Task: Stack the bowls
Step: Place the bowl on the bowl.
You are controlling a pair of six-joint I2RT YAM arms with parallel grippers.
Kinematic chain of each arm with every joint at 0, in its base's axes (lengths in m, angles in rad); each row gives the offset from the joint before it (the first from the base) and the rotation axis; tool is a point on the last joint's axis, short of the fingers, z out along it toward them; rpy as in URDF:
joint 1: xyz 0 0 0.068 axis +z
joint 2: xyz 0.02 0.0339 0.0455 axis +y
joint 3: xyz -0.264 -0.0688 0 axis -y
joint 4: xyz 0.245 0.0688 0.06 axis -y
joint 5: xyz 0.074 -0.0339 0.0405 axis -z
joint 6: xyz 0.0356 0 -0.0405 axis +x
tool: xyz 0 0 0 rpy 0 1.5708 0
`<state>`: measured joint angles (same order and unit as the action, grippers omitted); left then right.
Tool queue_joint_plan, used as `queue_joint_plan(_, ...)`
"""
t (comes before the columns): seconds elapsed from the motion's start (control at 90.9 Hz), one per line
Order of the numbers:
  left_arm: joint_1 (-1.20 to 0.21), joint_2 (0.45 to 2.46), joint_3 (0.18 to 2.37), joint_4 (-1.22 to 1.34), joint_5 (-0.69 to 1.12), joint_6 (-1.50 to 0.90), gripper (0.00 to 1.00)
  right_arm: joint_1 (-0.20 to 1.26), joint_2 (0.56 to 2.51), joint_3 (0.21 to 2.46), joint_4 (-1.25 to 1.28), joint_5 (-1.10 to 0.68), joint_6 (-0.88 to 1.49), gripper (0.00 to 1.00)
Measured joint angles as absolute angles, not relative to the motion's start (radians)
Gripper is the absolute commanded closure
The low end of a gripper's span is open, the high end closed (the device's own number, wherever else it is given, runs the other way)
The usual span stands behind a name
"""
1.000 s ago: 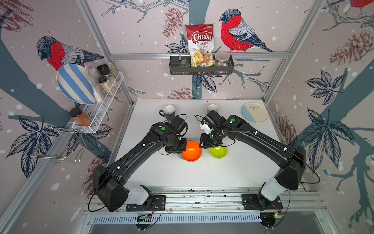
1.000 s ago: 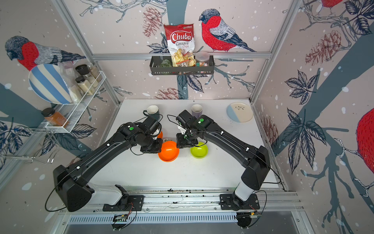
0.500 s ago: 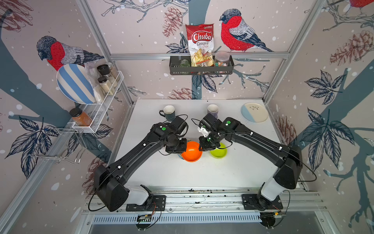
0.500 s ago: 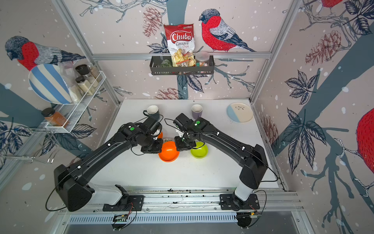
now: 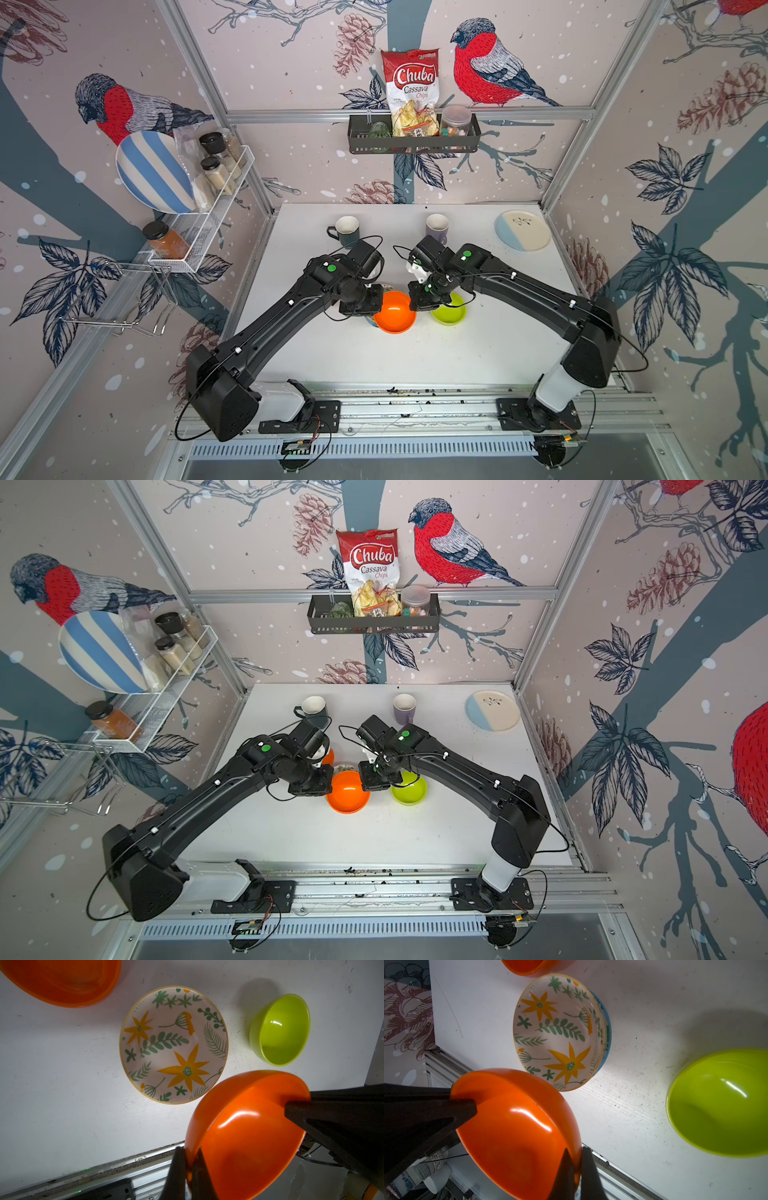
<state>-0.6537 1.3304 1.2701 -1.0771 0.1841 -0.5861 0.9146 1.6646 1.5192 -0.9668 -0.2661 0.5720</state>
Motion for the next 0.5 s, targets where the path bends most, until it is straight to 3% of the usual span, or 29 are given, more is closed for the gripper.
queue_joint_plan(0.088, -0.654, 1.306, 1.272, -1.063, 0.186, -0.587, 0.33, 0.895, 1.652, 1.51, -0.961, -0.284, 0.574, 1.0)
queue_joint_plan(0.154, -0.649, 1.286, 1.272, -1.062, 0.179, -0.591, 0.22, 0.878, 1.641, 1.507, -0.95, -0.29, 0.575, 1.0)
queue_joint_plan(0.495, -0.467, 1.082, 1.138, -1.01, 0.138, -0.625, 0.2, 0.698, 1.554, 1.46, -0.971, -0.311, 0.556, 1.0)
